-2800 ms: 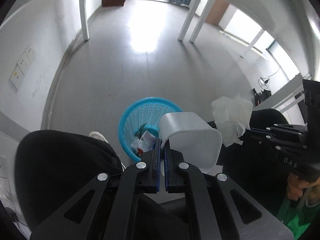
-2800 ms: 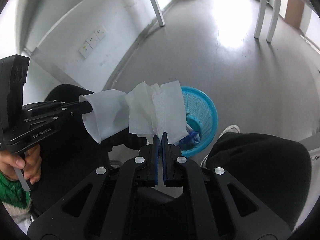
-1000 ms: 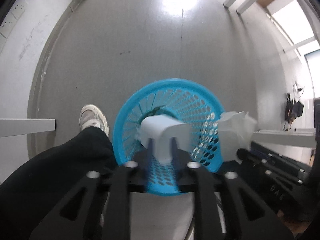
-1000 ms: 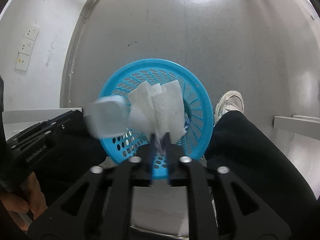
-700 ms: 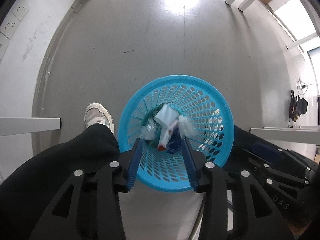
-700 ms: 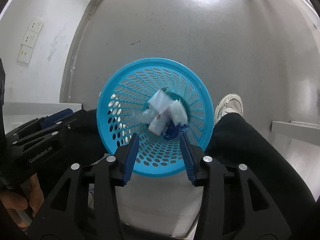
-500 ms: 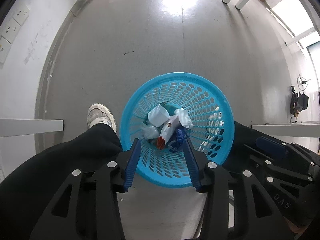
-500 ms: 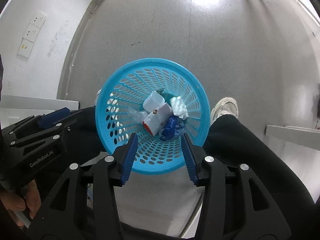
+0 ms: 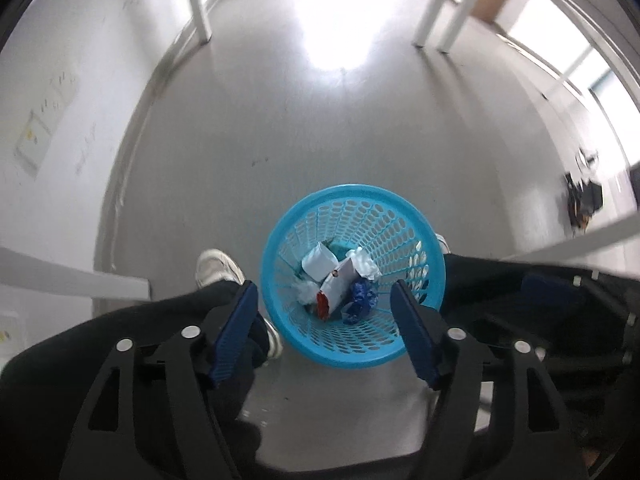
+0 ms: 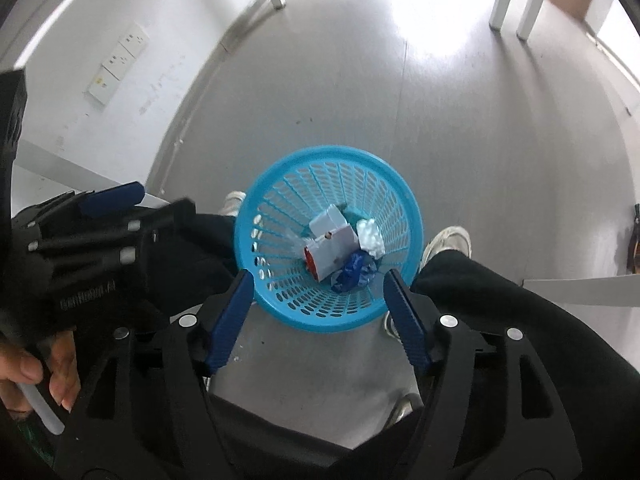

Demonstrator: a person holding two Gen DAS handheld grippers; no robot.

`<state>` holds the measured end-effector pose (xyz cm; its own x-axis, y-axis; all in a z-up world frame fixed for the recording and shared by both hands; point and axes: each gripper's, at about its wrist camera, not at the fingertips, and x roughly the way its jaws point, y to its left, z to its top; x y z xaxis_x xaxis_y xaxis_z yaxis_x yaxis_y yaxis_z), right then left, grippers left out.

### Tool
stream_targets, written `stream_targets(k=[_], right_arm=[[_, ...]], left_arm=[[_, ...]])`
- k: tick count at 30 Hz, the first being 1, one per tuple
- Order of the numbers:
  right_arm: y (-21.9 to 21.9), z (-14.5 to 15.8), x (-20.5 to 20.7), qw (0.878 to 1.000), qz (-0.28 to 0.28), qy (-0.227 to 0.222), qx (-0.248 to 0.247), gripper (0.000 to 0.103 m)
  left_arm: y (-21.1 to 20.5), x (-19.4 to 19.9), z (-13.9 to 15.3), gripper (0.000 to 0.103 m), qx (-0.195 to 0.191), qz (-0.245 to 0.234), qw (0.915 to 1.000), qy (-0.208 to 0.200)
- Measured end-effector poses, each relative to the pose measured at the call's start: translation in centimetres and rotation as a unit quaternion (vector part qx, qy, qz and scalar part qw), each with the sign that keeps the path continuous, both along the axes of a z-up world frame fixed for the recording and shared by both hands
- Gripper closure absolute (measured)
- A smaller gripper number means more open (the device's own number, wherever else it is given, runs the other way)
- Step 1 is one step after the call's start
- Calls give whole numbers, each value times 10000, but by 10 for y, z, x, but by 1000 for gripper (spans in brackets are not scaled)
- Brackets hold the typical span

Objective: Collect trash
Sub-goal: 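Raise both open tools from the wastebasket back toward the table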

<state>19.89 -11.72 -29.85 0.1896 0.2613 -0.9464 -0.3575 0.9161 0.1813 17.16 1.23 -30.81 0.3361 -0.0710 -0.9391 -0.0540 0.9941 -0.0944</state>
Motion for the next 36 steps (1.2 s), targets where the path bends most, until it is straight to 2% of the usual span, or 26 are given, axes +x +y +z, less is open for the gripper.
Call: stream_targets(k=[2, 5, 17, 24, 29, 36], right_arm=[[-3, 8, -8, 9999, 7, 21, 101, 38], [-5, 20, -21, 9998, 49, -80, 147, 38], [-21, 86, -78, 9950, 154, -947, 264, 19], [-38, 123, -111, 9868, 110, -1539, 491, 9], [-49, 149, -132, 9806, 114, -1828, 698, 9], [-51, 187, -151, 9703, 143, -2306, 721, 9]], left_arm=[[-2, -11, 12, 33, 41, -83, 9998, -177], [5, -23, 28, 29, -15, 62, 9990, -435], [6, -82, 67, 6, -250, -28, 9954, -927], [2, -117, 98, 6, -169, -183, 9905, -1351], [6, -136, 131, 6, -233, -224, 9840, -1751], [0, -158, 172, 6, 130, -455, 9722, -2292]])
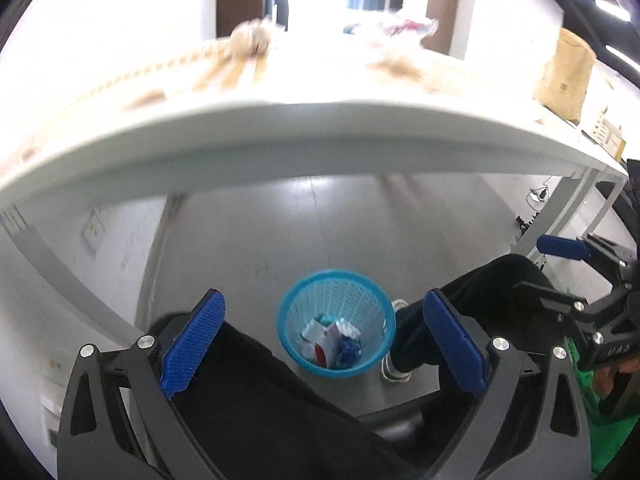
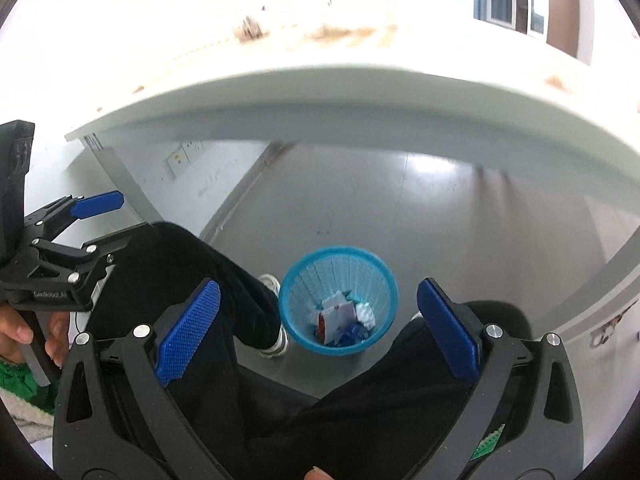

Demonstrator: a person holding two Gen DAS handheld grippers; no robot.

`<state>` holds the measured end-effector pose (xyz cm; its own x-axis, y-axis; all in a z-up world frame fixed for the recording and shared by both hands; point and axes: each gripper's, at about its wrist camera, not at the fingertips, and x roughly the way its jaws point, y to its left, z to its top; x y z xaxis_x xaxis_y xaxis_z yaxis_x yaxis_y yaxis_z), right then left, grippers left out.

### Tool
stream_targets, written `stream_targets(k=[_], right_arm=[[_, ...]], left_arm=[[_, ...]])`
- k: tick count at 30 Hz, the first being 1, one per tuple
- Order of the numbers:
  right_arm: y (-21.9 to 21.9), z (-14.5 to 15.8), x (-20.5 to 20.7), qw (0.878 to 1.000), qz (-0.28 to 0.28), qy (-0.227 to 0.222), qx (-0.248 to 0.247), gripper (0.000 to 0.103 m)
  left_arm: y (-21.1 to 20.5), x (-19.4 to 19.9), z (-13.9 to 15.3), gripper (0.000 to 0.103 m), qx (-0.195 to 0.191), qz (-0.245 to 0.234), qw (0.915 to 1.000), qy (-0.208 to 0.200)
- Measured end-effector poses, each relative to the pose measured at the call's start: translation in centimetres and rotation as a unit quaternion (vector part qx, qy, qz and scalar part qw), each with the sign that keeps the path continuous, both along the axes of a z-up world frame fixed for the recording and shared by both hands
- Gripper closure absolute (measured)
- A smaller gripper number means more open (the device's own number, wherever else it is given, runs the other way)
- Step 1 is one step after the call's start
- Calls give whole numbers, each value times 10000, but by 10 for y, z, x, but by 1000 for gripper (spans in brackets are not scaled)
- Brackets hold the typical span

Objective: Collect trash
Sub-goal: 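Raise both open tools from the wastebasket back toward the table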

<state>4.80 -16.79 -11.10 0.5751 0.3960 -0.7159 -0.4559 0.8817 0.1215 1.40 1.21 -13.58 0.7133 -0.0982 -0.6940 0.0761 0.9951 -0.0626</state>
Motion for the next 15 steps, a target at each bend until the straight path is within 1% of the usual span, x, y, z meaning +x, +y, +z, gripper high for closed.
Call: stream_targets(k=[3, 11, 13, 15], right_arm=[[-1, 20, -2, 9996, -22, -234, 124, 9], [-5, 80, 4, 9952, -170, -868, 410, 9], [-4, 88, 8, 9945, -219, -947, 401, 9], [-2, 95, 15, 9939, -226, -975, 468, 9]], left_arm=[[1, -4, 17, 6, 57, -69, 9997, -215], [23, -1, 67, 6, -244, 108, 9972, -705], [27, 3, 80, 6, -357, 136, 9961, -800], [28, 4, 94, 6, -393, 162, 9950, -906]])
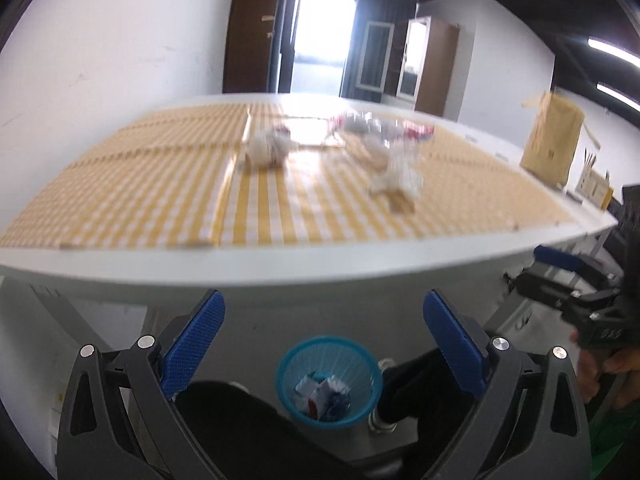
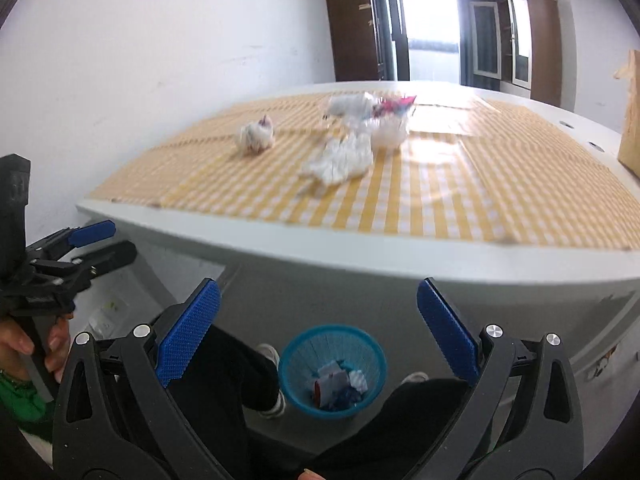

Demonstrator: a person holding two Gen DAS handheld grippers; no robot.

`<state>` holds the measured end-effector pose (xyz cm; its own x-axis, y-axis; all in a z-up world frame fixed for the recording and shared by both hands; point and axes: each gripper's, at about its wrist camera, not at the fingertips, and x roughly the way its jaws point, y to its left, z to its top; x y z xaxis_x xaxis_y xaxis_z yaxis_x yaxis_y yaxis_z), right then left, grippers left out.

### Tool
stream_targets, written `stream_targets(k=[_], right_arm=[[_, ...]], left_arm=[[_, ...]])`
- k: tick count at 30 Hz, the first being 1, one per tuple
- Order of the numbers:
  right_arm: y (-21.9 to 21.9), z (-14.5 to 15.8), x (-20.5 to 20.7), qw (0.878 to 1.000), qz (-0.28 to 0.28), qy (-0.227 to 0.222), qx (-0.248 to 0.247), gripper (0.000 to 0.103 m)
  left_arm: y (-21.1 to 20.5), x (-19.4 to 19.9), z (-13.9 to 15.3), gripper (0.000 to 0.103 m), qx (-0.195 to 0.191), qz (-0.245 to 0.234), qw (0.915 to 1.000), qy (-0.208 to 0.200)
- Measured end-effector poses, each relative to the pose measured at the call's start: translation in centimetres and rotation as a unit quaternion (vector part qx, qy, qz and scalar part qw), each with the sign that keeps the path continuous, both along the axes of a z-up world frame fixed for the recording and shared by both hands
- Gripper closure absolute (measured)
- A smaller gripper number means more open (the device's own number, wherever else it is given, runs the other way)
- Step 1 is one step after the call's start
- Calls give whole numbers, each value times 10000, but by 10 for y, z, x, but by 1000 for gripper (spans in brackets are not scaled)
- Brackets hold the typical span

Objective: Collect trash
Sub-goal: 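Raise both open tools from the wastebasket back toward the table, then grasp the clear plastic bottle with the left tool while the right tool grasps a tissue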

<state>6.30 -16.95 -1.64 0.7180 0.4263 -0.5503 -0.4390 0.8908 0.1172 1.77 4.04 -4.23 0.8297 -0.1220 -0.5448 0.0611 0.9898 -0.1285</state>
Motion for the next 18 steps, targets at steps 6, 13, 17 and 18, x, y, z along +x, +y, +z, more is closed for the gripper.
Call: stream_targets(k=[6, 13, 17, 18], right_arm=[[10, 18, 20, 9999, 19, -135, -1, 9], [17, 30, 44, 9997, -54, -221, 113, 9], [24, 30, 65, 9998, -43, -154, 136, 13], [26, 30, 72, 9998, -31, -128, 153, 14]], left_arm=[[-1, 23, 29, 6, 4, -40, 9997, -231], [1, 66, 61, 6, 28, -47, 9990, -434], [4, 96, 74, 6, -112, -28, 9989, -463], [4, 103, 76, 6, -151, -31, 9988, -464]])
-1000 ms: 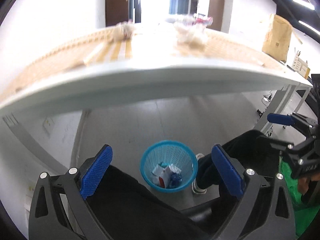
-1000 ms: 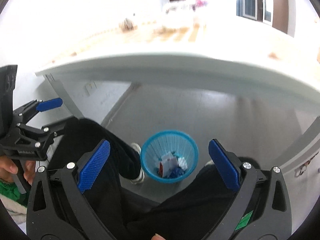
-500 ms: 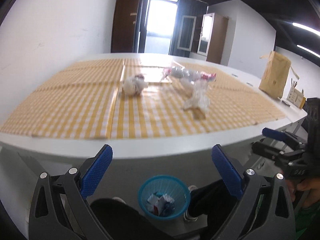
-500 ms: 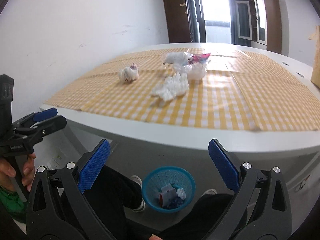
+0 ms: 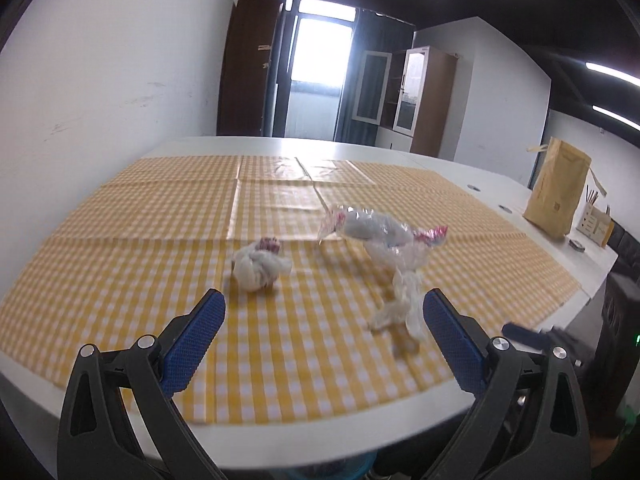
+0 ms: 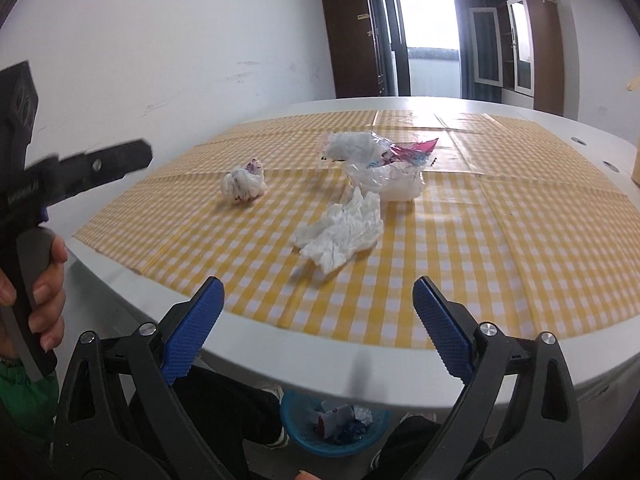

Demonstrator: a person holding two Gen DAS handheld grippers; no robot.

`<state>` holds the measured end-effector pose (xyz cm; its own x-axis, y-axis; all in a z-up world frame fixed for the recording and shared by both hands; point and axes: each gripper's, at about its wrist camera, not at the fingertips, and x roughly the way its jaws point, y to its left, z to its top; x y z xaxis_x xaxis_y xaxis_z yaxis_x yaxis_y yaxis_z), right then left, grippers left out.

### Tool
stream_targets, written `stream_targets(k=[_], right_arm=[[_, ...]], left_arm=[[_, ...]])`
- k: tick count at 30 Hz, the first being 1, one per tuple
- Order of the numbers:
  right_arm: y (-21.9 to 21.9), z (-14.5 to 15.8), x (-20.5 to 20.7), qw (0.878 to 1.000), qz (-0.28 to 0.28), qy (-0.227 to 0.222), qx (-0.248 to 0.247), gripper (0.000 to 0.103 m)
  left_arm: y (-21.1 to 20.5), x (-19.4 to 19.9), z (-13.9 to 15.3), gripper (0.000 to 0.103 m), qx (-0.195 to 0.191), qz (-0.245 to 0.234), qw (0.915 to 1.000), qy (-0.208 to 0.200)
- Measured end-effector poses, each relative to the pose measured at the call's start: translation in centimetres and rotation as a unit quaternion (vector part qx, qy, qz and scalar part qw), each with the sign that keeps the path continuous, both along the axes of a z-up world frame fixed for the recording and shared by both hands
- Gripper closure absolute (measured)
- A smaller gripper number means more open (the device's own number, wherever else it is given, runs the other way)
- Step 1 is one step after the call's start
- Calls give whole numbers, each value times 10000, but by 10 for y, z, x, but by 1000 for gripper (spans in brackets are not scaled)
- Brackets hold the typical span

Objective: Collect trash
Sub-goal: 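Grasp the clear plastic bottle with the left tool while the right tool grasps a tissue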

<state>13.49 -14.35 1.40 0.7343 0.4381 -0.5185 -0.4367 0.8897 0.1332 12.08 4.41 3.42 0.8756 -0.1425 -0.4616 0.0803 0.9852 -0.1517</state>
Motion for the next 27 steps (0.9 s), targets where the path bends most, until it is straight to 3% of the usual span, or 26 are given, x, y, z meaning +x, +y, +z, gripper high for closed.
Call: stream_targets(k=[10, 12, 18, 25, 27], right_arm=[[12, -8, 53, 9994, -45, 345, 17, 23], [12, -11, 65, 9990, -83, 440, 23, 31], [16, -15, 94, 9972, -123, 738, 73, 42], [26, -21, 115, 9945, 36, 1042, 92, 53], [27, -24, 116, 9938, 59, 1109, 78, 62]], left_arm=[[-15, 91, -3, 6, -278, -162, 9989, 329], [-21, 112, -5, 6, -382, -256, 9979, 457], [-25, 162, -13, 6, -820, -281, 9932, 779], [-22, 202, -30, 7, -1514, -388, 9792, 1296], [-25, 212, -35, 7, -1646, -436, 9744, 1465]])
